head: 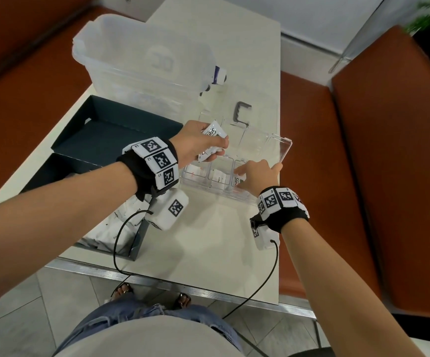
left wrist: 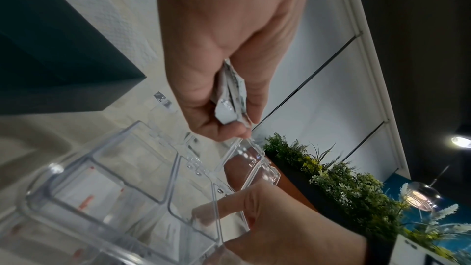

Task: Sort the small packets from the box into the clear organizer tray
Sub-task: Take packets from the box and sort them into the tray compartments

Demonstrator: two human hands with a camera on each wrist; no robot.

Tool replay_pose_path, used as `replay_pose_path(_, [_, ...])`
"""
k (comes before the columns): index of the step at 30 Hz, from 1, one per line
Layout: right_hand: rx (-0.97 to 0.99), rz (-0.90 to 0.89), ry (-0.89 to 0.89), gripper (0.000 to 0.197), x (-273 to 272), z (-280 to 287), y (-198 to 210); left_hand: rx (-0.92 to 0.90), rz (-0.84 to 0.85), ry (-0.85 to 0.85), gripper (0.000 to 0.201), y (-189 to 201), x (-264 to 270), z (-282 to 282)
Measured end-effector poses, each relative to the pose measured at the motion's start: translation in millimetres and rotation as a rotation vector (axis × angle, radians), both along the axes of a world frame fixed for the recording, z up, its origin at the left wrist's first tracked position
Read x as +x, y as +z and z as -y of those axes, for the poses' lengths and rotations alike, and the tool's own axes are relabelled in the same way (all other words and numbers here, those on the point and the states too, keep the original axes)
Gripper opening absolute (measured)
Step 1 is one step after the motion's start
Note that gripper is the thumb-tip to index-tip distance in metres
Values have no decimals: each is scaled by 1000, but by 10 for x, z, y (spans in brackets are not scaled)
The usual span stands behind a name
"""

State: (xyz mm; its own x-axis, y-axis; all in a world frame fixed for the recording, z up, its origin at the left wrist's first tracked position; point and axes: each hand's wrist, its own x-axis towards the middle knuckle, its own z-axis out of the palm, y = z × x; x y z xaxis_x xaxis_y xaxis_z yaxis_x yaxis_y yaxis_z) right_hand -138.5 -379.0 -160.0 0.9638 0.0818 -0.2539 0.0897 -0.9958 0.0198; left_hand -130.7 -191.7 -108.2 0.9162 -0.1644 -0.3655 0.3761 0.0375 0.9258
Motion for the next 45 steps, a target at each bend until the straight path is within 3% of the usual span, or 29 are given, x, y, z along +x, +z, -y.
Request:
replay_pose_path(5, [-52, -44, 5, 41, 14, -12, 22, 6, -6, -1, 20, 12, -7, 16])
replay_pose_path(10, [80, -28, -31, 49, -1, 29, 80, 13, -5, -2, 14, 20, -18, 1])
replay_pose_path(15, [308, 140, -101, 28, -61, 56, 263, -79, -132, 1, 35, 85, -29, 5])
replay_pose_path(18, [599, 280, -140, 20, -114, -32, 460, -252, -250, -2, 47, 134, -45, 18])
replay_pose_path(21, [890, 321, -157, 32, -206, -210, 634, -347, -296, -21, 55, 154, -42, 37])
replay_pose_path(24, [903, 242, -126, 57, -229, -340, 695, -363, -321, -79, 65, 169, -23, 66])
replay_pose_path(26, [914, 228, -154, 54, -188, -348, 698, -403, -331, -140, 61, 199, -36, 80])
replay_pose_path(29, [1047, 270, -278, 32, -132, -280, 723, -454, -307, -177, 35, 251, -81, 45])
replay_pose_path(33, [1104, 318, -343, 8, -82, -156, 743, -438, -282, -153, 41, 252, -107, 13])
replay_pose_path(38, [1279, 307, -452, 8, -41, 10, 841, -317, -188, -132, 38, 193, -137, -6])
replay_pose_path(45, [1353, -16, -251, 21, -145, 8, 950, -163, -52, -122, 27, 85, -145, -65])
